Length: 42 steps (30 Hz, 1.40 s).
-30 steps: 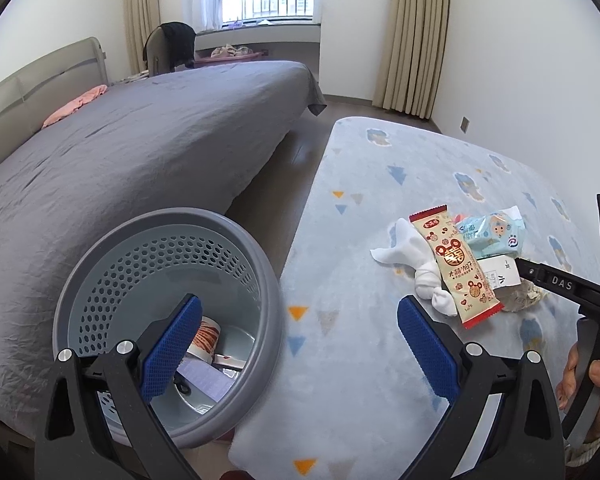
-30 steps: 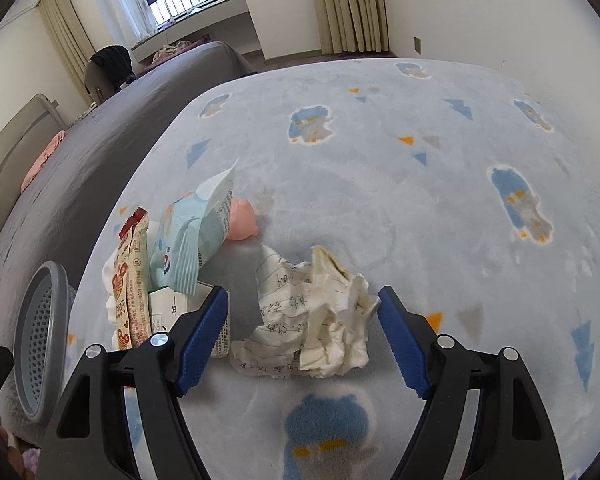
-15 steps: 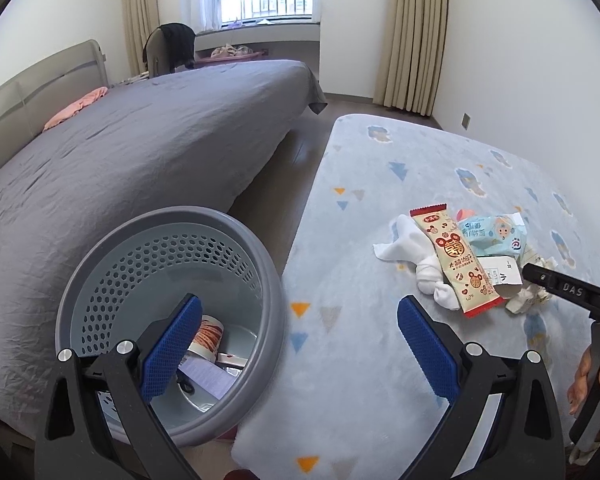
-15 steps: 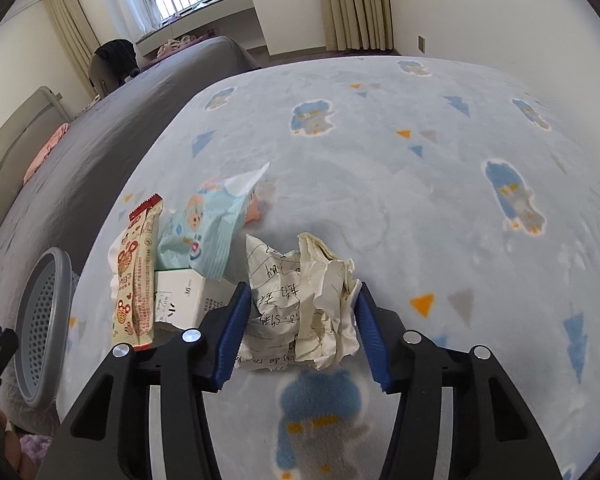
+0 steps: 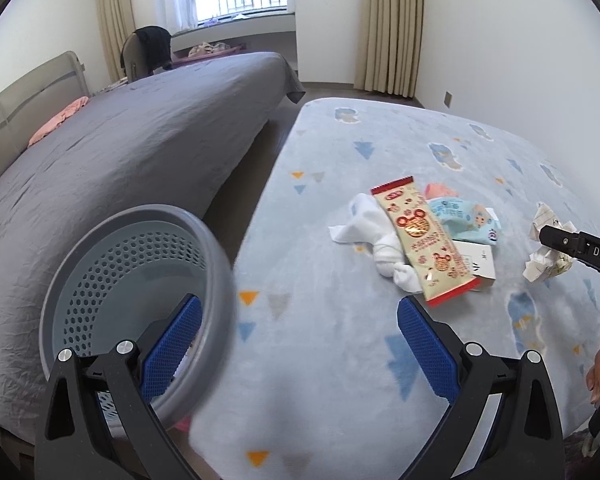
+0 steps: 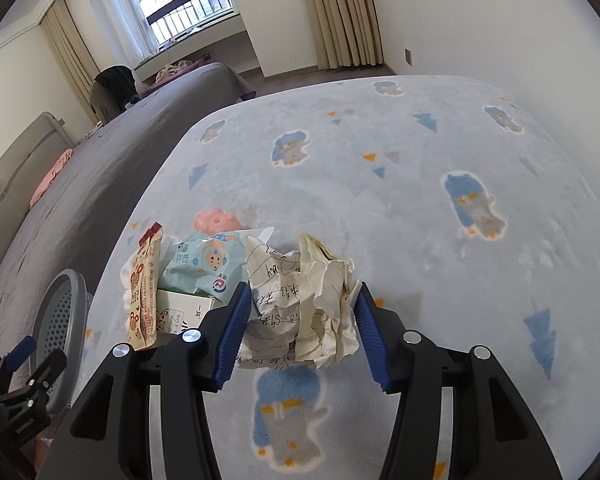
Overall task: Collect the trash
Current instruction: 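Grasp the red-and-white snack wrapper with the left gripper while the right gripper holds the paper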
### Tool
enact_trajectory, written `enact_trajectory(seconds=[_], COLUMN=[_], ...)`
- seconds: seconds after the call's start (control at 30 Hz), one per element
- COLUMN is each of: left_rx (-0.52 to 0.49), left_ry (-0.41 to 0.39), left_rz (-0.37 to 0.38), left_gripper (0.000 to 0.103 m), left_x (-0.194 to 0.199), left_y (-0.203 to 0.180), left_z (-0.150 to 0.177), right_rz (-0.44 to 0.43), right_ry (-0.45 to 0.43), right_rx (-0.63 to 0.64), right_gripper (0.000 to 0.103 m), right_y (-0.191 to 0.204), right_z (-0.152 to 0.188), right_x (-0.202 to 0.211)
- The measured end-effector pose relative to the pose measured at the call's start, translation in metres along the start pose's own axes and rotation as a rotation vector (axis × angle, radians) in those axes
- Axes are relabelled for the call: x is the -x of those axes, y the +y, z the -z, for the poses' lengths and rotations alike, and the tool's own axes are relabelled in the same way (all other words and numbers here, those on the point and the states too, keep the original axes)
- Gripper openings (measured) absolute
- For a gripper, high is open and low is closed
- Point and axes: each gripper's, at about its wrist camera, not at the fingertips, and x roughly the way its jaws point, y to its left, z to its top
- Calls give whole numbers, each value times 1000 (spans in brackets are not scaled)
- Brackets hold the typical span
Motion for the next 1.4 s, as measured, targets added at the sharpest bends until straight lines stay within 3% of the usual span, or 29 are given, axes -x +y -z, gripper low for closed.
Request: enact_trajectory(seconds=[0.47, 0.87, 1.0, 1.13, 1.2, 1.37, 1.4], left_rx=[-20, -67, -72, -79, -87, -85, -85], left_ry=[35, 61, 78, 103, 99, 102, 103], left_rz=[31, -5, 0, 31, 33, 60, 66], left_gripper=[96, 95, 77, 49, 43, 42, 37], left_x=[-37, -67, -73, -77, -75, -66, -64], left_y=[-62, -90, -92, -95, -96, -92, -91], left_z=[-35, -45, -45, -43, -43, -37, -35], right_rz=[-56, -83, -89, -92, -92, -98, -98], right_ry=[-14, -25, -29, -26, -25, -26, -28], right_rx=[-30, -41, -46, -44, -42, -40, -35], right_gripper=[51, 51, 51, 51, 51, 51, 51], right_y=[-6, -7, -9, -9, -10, -9, -8], right_z=[-7, -15, -16, -16, -16, -15, -15], right_x=[17, 24, 27, 28, 28, 28, 29])
